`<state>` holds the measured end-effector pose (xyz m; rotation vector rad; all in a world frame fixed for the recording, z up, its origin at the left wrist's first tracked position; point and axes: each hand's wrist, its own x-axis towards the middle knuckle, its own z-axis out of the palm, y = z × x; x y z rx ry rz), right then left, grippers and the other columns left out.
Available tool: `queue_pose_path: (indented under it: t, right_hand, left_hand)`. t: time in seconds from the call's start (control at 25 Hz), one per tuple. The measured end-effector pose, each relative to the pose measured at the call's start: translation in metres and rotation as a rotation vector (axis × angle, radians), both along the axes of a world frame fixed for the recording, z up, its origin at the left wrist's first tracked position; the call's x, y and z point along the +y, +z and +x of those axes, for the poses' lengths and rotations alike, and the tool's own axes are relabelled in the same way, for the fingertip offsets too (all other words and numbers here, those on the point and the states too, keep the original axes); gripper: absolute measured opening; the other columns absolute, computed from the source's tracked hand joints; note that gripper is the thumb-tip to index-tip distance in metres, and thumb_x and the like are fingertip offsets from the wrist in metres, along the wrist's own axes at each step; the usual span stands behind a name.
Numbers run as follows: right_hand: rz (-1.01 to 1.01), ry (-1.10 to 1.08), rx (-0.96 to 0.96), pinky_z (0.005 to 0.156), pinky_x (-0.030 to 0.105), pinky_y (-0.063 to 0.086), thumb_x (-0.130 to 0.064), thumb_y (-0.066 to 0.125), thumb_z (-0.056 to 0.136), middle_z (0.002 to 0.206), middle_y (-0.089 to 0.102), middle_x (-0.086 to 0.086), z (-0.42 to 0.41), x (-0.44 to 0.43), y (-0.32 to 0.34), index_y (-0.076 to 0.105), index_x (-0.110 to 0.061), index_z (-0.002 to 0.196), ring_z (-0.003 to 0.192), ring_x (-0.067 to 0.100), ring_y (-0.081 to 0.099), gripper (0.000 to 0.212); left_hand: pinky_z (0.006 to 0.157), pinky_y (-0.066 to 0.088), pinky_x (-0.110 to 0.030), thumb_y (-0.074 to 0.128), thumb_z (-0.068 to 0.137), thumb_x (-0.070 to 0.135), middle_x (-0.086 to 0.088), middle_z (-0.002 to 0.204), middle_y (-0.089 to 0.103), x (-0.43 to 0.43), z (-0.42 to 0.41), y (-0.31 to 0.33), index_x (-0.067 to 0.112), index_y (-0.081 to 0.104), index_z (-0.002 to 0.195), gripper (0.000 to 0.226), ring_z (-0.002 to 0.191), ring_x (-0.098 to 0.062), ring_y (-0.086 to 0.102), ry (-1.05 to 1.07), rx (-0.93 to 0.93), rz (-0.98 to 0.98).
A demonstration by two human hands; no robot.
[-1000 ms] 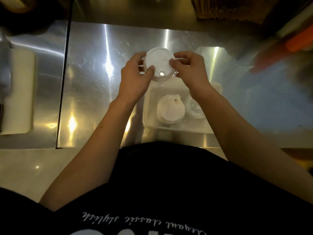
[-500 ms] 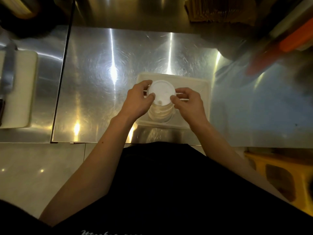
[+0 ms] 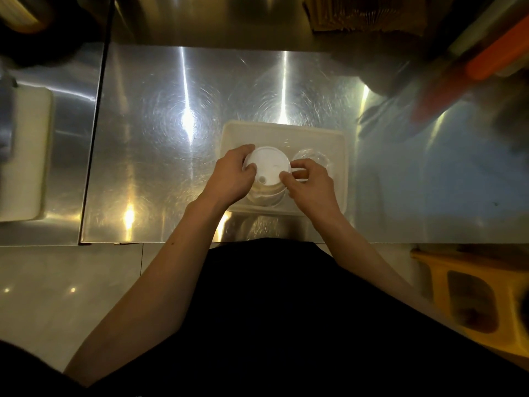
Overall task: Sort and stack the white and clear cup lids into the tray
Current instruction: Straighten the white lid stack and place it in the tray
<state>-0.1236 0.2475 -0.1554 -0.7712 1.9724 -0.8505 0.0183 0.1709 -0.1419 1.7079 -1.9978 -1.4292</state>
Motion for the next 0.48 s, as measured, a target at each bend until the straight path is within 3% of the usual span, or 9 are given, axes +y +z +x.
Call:
queue_pose_path:
  t: [0.16,0.48]
  right_hand:
    - [0.016,0.050,-0.001,0.066,0.015,0.046,-0.028,0.068,0.088,0.106,0.067,0.003,0.0017,0.0036,0.0008,0.059,-0.016,0.122,0.086,0.011,0.062,0.038]
    - [0.002,0.079,0.021,0.064,0.011,0.044,-0.025,0.069,0.087,0.106,0.061,-0.004,0.0029,0.0025,-0.0002,0.058,-0.016,0.123,0.073,-0.004,0.056,0.039]
  left_hand:
    - [0.110,0.040,-0.040,0.047,0.094,0.009,-0.008,0.143,0.053,0.0015,0.0036,-0.0029,0.015,0.045,0.141,0.048,0.128,-0.025,0.051,0.008,0.000,0.010]
    - [0.109,0.038,-0.037,0.048,0.097,0.013,-0.005,0.144,0.052,0.0068,0.0082,-0.0090,0.018,0.044,0.142,0.046,0.130,-0.023,0.049,0.035,0.009,-0.002]
